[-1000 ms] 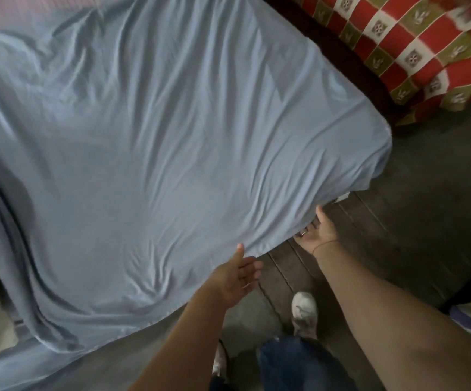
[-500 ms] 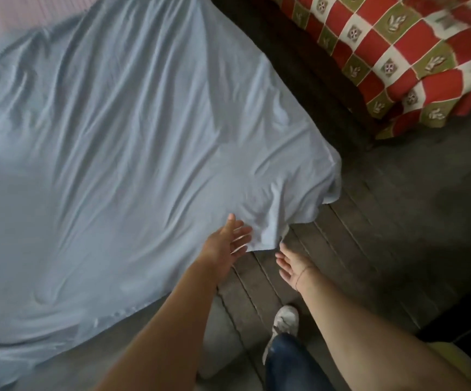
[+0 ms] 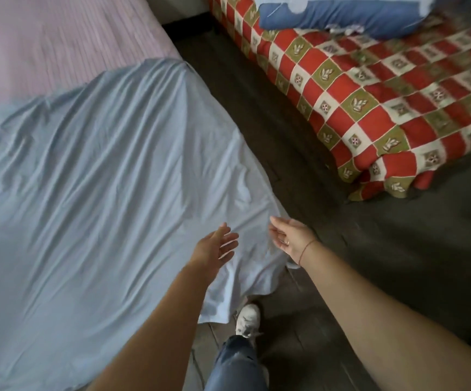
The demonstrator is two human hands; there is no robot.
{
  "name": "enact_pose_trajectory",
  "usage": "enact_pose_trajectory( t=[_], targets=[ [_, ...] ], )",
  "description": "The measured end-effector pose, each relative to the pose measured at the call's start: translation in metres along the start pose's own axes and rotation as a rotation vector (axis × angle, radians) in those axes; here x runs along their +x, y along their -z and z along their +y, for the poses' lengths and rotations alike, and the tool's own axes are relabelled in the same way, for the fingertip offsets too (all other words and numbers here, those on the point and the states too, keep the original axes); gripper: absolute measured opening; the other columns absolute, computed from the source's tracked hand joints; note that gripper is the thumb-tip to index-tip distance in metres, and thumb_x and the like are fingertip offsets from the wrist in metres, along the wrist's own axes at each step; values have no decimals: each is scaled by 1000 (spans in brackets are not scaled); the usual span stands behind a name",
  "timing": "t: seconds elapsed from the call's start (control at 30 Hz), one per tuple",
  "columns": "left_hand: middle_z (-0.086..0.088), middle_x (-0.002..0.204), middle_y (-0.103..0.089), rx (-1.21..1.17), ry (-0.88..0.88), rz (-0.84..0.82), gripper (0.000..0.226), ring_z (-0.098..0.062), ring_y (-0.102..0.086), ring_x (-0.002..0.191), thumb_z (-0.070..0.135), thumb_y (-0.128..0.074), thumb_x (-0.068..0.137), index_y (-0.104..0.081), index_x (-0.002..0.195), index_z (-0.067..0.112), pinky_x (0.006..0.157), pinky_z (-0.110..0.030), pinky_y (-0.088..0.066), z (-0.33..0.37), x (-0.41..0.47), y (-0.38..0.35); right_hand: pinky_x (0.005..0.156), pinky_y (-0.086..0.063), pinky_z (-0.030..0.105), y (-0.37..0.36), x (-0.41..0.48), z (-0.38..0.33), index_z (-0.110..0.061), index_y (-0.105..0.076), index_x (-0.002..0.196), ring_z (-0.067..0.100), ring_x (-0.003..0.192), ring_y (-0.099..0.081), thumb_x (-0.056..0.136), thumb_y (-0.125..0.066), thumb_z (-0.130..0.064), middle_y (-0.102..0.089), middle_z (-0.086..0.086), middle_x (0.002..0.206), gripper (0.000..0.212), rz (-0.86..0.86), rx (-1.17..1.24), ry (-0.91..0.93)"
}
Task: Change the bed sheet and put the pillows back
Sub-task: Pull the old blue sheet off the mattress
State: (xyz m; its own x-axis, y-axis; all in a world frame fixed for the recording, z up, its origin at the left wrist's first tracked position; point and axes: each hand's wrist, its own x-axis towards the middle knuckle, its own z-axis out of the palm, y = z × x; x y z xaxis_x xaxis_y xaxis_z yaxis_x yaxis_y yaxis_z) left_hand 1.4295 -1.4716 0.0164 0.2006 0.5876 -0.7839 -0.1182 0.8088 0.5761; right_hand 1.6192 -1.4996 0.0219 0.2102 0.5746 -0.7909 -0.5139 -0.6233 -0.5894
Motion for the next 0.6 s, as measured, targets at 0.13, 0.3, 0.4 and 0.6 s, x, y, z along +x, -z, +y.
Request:
enact_pose_trajectory(
  t=[0.13, 0.3, 0.4, 0.6],
  targets=[
    [-2, 102, -69, -22, -26, -7, 22, -15, -64, 92, 36, -55, 97, -62, 102, 15, 84, -30, -49, 54, 31, -38, 92, -51, 38, -4, 17, -66, -13, -60, 89, 13, 70, -54, 90, -64, -13, -62, 5, 80, 4, -35, -86, 47],
    [-3, 98, -69, -50, -63, 52, 21, -16, -65, 90, 34, -58, 96, -62, 103, 15, 87, -32, -47, 115, 64, -84, 76, -52, 25, -2, 48, -141, -16, -63, 97, 14, 89, -63, 88, -68, -19, -67, 3, 92, 10, -83, -223, 108],
    [-2, 101, -69, -90, -94, 72, 23, -16, -64, 93, 36, -54, 98, -61, 106, 15, 83, -32, -47, 146, 90, -112, 87, -52, 30, -1, 78, -187, -16, -64, 100, 17, 99, -64, 87, -69, -22, -68, 4, 99, 15, -137, -298, 118],
    [-2, 98, -68, -235, -145, 186, 28, -17, -64, 93, 38, -54, 97, -62, 109, 14, 90, -33, -46, 189, 141, -166, 92, -53, 34, -3, 147, -280, -15, -64, 107, 17, 102, -65, 86, -70, -23, -68, 4, 105, 23, -256, -447, 111]
  ],
)
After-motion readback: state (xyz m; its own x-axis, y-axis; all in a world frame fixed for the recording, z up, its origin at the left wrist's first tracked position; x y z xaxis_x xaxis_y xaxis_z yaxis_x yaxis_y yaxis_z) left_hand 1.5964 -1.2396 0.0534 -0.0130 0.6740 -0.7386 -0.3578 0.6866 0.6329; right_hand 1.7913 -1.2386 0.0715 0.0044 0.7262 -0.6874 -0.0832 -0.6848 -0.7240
